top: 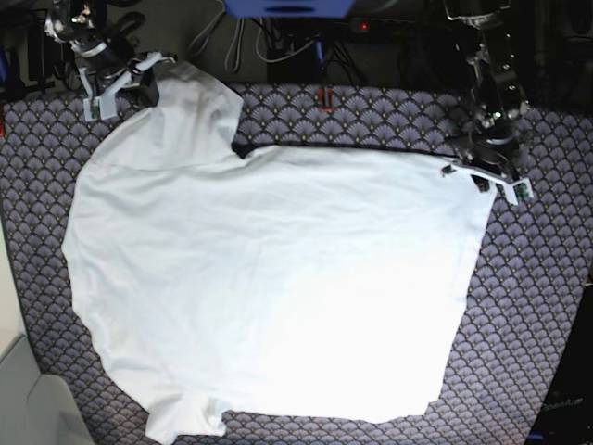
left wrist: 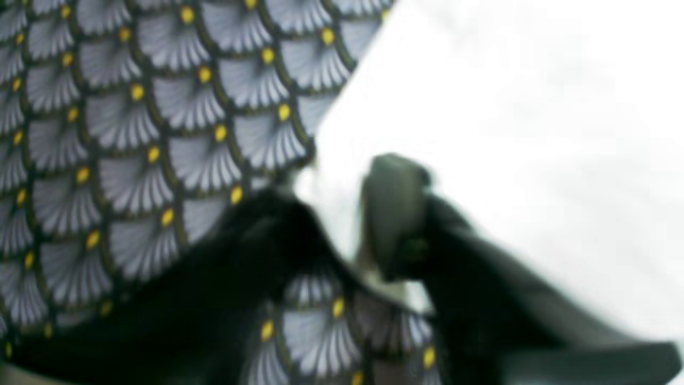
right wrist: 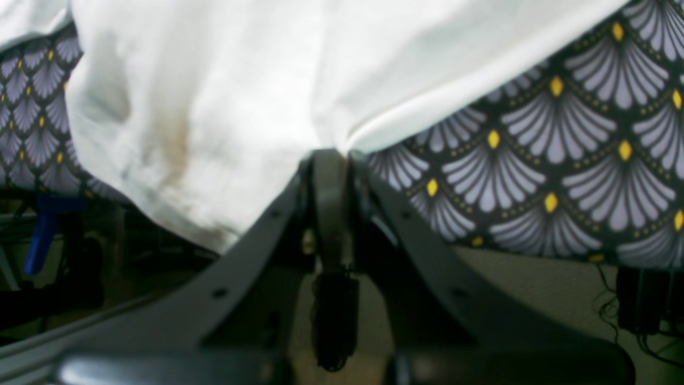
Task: Fold the T-shirt properly
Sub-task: 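Lift the grasped edge and pull it away from the hem to flatten, then lower the held edge and drag it toward the hem, folding over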
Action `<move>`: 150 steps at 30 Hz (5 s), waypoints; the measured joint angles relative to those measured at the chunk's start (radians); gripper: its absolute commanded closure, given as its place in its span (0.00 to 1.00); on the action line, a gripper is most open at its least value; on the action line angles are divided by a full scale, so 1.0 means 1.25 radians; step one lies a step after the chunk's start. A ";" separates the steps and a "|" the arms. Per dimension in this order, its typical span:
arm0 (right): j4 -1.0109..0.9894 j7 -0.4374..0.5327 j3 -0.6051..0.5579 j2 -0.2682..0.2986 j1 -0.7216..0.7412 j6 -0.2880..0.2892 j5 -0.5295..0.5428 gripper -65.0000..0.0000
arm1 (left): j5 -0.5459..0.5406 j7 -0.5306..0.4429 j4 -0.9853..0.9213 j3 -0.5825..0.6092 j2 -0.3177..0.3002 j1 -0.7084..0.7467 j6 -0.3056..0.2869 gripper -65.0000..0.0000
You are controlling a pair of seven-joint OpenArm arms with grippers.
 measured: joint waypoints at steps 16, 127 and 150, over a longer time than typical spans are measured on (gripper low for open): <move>0.058 -0.028 0.004 0.035 -0.042 0.093 -0.015 1.00 | -0.010 0.070 0.152 0.000 0.004 0.134 -0.012 0.99; -0.057 0.021 0.026 0.147 0.295 0.111 -0.099 1.00 | -0.001 0.434 0.140 0.001 -0.093 -0.192 0.000 0.99; -0.152 0.023 0.005 0.113 0.402 0.112 -0.217 1.00 | -0.004 0.396 0.062 0.001 -0.093 -0.234 -0.005 0.99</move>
